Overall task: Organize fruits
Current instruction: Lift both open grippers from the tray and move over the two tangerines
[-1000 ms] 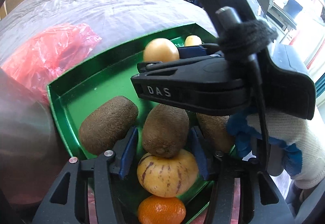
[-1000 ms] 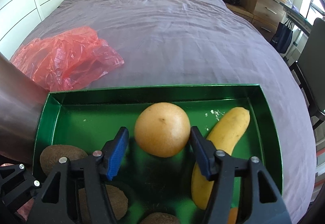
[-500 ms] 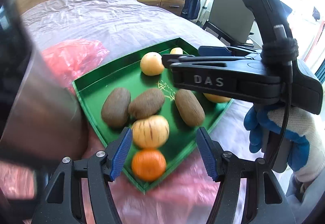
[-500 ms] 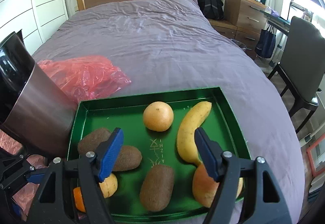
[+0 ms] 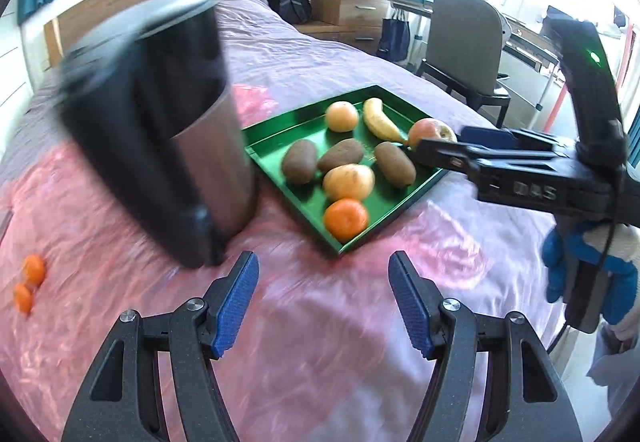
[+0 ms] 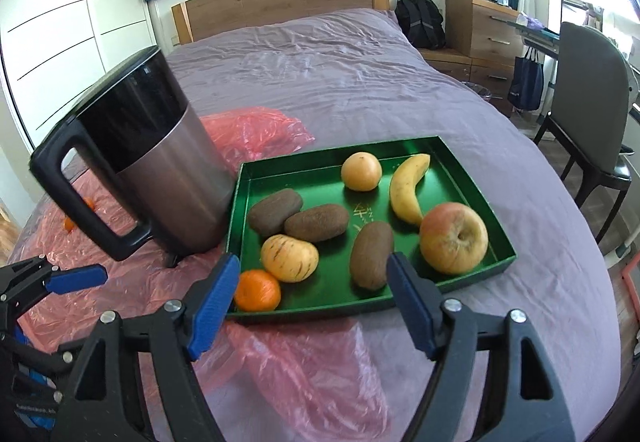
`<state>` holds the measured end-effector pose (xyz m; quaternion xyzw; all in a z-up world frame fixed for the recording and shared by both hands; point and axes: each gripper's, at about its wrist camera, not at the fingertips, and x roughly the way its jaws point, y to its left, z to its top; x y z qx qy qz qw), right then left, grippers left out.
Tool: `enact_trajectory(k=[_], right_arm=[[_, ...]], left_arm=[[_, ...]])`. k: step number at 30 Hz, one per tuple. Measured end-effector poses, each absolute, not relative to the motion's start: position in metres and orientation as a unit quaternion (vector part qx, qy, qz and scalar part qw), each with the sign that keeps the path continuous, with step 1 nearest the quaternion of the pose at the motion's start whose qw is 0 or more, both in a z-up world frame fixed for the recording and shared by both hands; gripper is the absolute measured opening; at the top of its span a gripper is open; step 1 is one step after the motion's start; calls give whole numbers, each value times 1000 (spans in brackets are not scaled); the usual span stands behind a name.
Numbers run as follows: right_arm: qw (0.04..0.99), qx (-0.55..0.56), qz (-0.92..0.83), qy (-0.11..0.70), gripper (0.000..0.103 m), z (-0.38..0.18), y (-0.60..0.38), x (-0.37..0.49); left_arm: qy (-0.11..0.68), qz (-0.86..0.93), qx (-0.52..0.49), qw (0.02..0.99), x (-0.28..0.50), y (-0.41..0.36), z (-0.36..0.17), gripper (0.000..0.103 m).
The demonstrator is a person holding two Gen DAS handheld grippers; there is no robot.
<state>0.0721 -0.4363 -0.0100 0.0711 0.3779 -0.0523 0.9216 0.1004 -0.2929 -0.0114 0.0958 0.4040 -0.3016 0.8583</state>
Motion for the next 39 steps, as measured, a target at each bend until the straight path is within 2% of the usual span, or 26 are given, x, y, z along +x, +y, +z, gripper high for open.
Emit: enact_trajectory(k=[6, 11, 15, 18, 22, 39], right_arm=[[924, 65, -40, 375, 99, -2, -403, 35], [925, 52, -26, 376, 103, 1, -373, 13], [924, 49, -13, 378, 103, 1, -348, 1], [925, 51, -5, 377, 103, 3, -334, -3], [926, 45, 6, 374, 103, 7, -312, -10], [929, 5, 49, 367, 103, 29, -234, -19]], left_arm=[[407, -285, 86, 864, 82, -248, -9, 62], [418, -267, 93, 863, 63, -214, -8, 64], [411, -242, 94, 874, 51, -188, -4, 80], [405, -229, 85, 881, 46, -168, 1, 82], [393, -210, 79, 892, 38, -142, 8, 92], [378, -143, 46, 914, 21, -57, 14, 99]])
